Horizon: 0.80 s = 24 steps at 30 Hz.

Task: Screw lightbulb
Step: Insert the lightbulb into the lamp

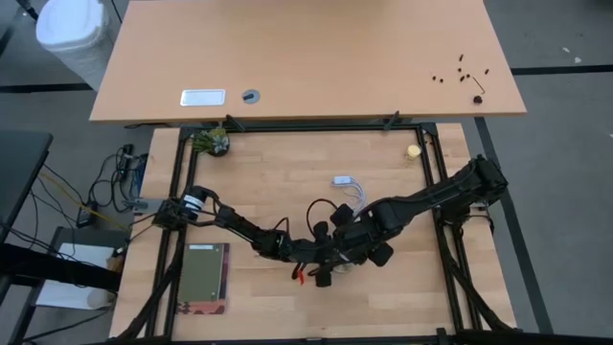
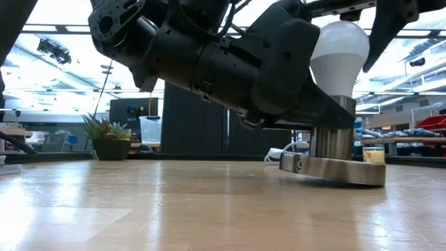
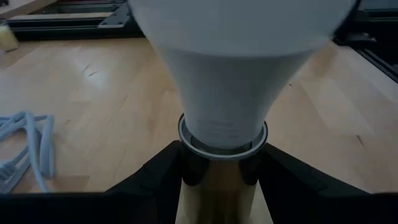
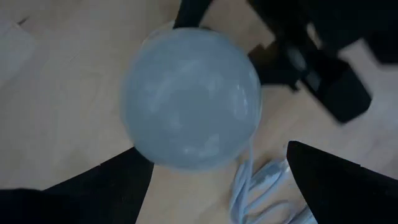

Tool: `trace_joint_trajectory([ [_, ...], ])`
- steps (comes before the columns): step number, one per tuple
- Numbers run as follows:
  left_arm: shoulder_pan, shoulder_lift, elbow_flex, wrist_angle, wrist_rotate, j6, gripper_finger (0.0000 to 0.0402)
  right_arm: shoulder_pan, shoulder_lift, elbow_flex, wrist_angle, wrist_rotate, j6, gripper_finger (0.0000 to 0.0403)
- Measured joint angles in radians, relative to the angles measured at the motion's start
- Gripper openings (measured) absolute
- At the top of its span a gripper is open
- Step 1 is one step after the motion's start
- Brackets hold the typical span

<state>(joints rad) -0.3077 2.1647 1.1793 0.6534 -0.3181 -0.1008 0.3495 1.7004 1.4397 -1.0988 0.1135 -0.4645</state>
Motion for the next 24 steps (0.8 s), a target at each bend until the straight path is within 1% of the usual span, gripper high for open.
trace_joint_trajectory([
  [7,0.000,0.000,0.000,-0.001,0.047,0.019,0.0189,0.029,0.000,0.000,0.048,-0.027,-0.131,0.0372],
  [12,0.000,0.000,0.000,0.000,0.054,0.019,0.0188,0.048,0.000,-0.005,0.051,-0.029,-0.139,0.0372],
  [19,-0.001,0.000,0.000,0.000,0.065,0.019,0.0189,0.085,0.000,-0.063,0.106,-0.038,-0.142,0.0372],
  [24,-0.001,-0.001,0.000,0.003,0.065,0.019,0.0189,0.088,0.000,-0.074,0.143,-0.046,-0.206,0.0372],
])
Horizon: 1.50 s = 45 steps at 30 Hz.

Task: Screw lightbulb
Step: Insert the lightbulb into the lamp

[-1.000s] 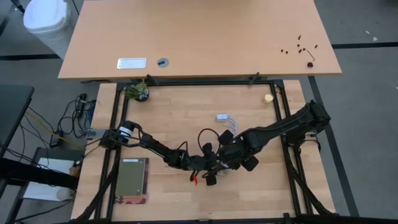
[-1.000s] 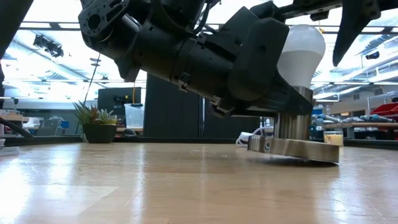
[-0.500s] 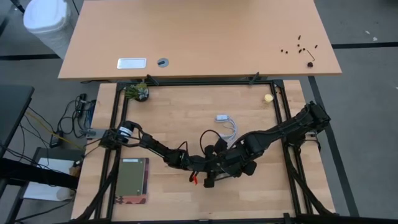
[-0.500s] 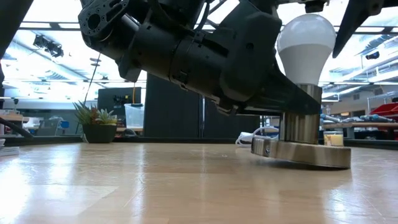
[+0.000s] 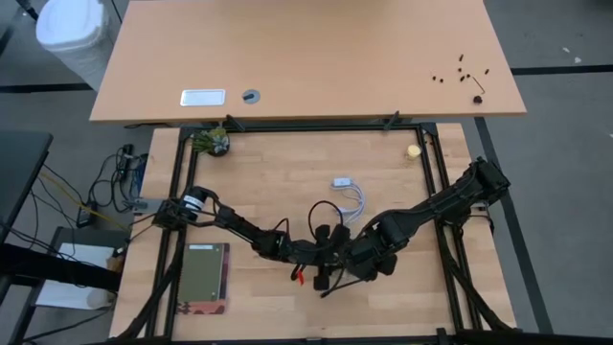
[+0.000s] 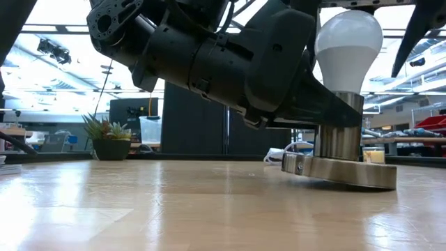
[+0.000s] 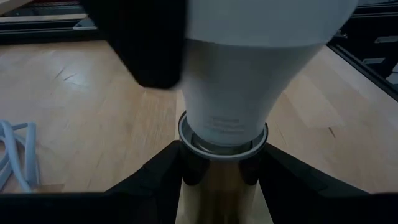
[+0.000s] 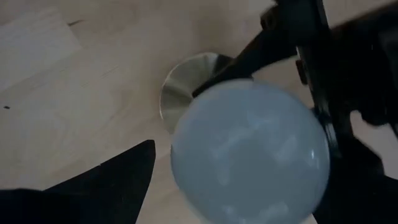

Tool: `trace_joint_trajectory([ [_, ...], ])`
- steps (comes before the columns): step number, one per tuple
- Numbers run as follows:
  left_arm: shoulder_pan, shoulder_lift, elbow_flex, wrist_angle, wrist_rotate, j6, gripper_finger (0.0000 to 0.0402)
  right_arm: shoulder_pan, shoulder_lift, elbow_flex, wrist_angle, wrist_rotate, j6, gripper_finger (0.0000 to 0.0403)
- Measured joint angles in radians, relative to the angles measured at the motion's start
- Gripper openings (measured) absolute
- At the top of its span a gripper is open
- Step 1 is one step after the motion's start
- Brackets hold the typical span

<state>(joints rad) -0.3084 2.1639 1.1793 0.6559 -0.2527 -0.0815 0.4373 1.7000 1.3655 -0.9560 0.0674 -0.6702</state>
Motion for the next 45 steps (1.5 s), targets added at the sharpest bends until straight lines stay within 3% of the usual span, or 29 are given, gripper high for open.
trace_joint_trajectory([
  [15,0.001,0.000,0.000,0.004,0.067,0.040,0.0189,-0.015,0.000,-0.001,0.096,-0.055,-0.252,0.0368],
  [25,0.001,0.000,0.000,0.004,0.132,0.052,0.0189,-0.013,0.000,-0.037,0.111,-0.077,-0.383,0.0314],
  [35,0.001,0.000,0.000,0.005,0.113,0.028,0.0189,-0.014,0.000,-0.043,0.116,-0.101,-0.265,0.0264],
  [45,-0.001,0.000,0.000,0.003,0.113,-0.009,0.0189,-0.014,0.001,-0.045,0.141,-0.114,-0.074,0.0273],
])
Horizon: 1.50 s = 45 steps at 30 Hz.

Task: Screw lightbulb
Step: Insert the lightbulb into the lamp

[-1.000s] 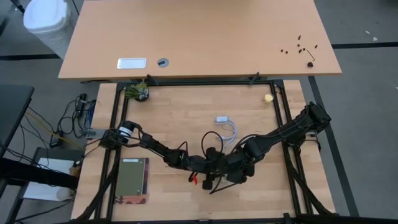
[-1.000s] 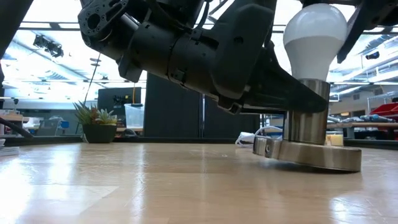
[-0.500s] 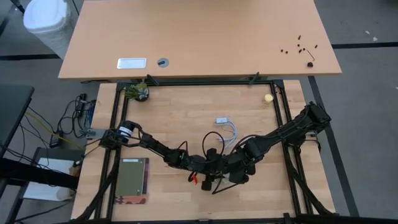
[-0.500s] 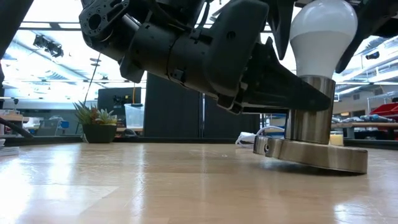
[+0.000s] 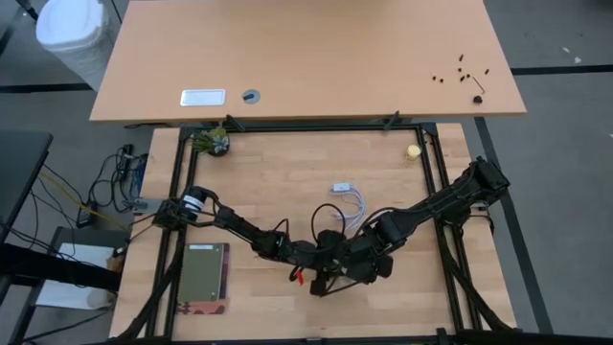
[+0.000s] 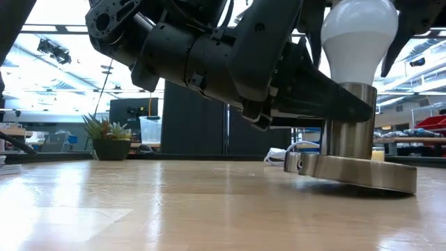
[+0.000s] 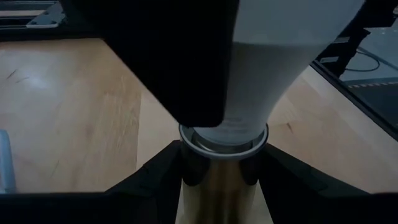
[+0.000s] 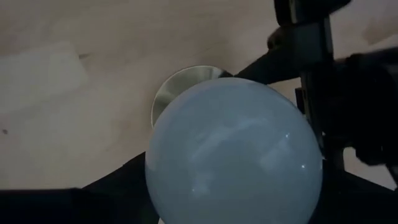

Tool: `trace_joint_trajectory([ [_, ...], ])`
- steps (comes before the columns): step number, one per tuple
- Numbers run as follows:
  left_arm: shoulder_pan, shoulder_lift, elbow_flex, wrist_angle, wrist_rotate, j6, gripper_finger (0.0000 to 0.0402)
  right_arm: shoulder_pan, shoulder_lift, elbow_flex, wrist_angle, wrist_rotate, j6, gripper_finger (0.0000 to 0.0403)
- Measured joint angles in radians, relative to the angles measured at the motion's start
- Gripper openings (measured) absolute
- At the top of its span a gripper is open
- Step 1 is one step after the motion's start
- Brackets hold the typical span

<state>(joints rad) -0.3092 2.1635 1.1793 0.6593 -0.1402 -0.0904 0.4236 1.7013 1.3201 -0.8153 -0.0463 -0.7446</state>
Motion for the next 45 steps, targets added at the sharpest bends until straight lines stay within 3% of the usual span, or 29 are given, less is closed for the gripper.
trace_joint_trajectory([
  [16,-0.001,0.000,0.000,-0.003,-0.073,-0.120,0.0189,0.000,0.000,0.000,-0.019,0.031,0.591,0.0275],
  [31,-0.071,0.000,0.000,-0.005,-0.425,-0.155,0.0189,-0.003,0.000,0.001,-0.031,0.089,1.210,0.0275],
  [45,-0.071,0.001,0.000,0.002,-0.556,-0.201,0.0189,-0.044,0.000,0.001,-0.006,0.085,1.675,0.0273],
])
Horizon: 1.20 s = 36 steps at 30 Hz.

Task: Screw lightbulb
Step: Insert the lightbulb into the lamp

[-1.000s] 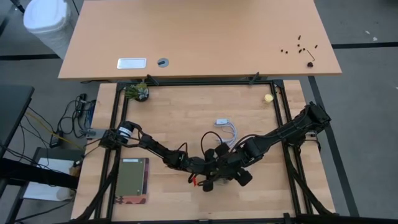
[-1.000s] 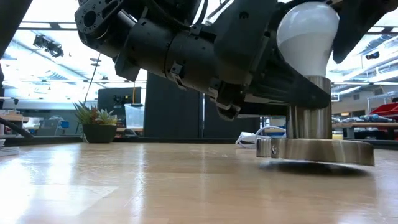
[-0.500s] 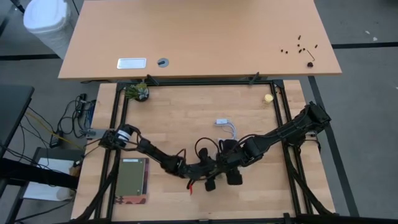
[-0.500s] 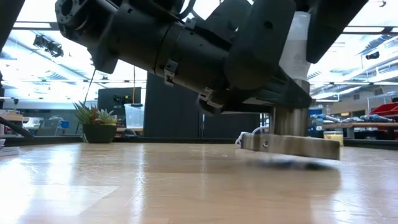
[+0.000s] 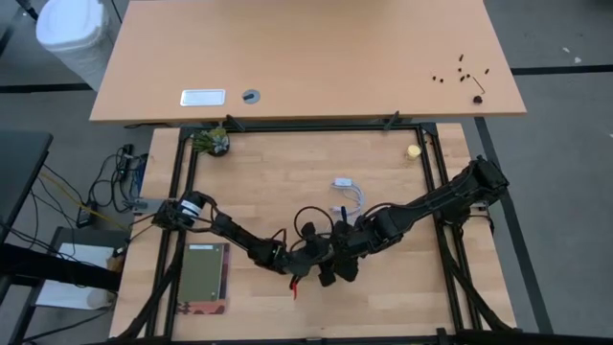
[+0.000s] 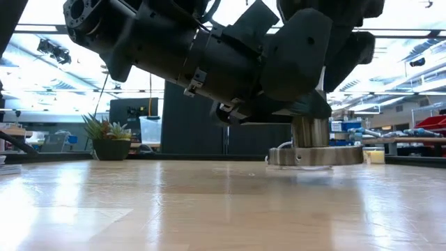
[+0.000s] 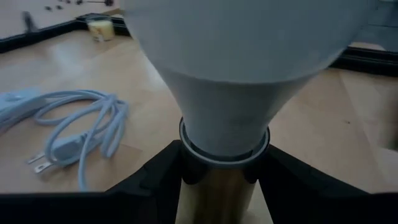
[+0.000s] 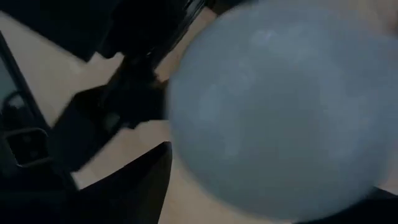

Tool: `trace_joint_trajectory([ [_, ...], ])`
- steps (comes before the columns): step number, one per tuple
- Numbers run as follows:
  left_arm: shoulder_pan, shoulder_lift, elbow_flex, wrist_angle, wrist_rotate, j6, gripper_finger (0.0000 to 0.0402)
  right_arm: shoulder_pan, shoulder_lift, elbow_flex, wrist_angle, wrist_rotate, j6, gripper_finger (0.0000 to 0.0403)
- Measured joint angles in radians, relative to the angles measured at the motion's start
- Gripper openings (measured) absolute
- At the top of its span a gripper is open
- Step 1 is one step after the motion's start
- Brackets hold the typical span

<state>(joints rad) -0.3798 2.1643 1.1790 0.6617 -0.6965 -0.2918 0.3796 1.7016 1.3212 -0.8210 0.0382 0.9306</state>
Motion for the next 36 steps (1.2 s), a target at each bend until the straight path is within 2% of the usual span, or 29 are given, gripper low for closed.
trace_joint_trajectory([
  [4,0.000,0.000,0.000,0.000,-0.006,-0.006,0.0189,-0.003,0.000,0.000,0.002,0.004,0.077,0.0273],
  [8,-0.002,0.000,0.000,0.000,0.003,-0.004,0.0189,-0.003,0.000,0.000,0.000,0.004,0.079,0.0273],
  [18,-0.003,0.000,0.000,-0.007,0.010,0.001,0.0189,0.041,-0.011,0.001,-0.008,-0.121,0.020,0.0274],
  [21,-0.004,0.000,0.000,-0.019,0.012,0.001,0.0189,0.086,-0.030,0.001,-0.092,-0.045,-0.008,0.0272],
  [26,-0.004,0.000,0.000,-0.035,0.014,0.000,0.0189,0.187,-0.078,-0.005,-0.189,0.184,-0.011,0.0274],
  [30,-0.004,0.000,0.000,-0.034,0.014,0.000,0.0189,0.233,-0.115,-0.083,-0.106,0.243,0.033,0.0271],
  [36,-0.005,0.000,0.000,-0.035,0.015,0.020,0.0189,0.299,-0.152,-0.288,0.179,0.331,0.074,0.0259],
])
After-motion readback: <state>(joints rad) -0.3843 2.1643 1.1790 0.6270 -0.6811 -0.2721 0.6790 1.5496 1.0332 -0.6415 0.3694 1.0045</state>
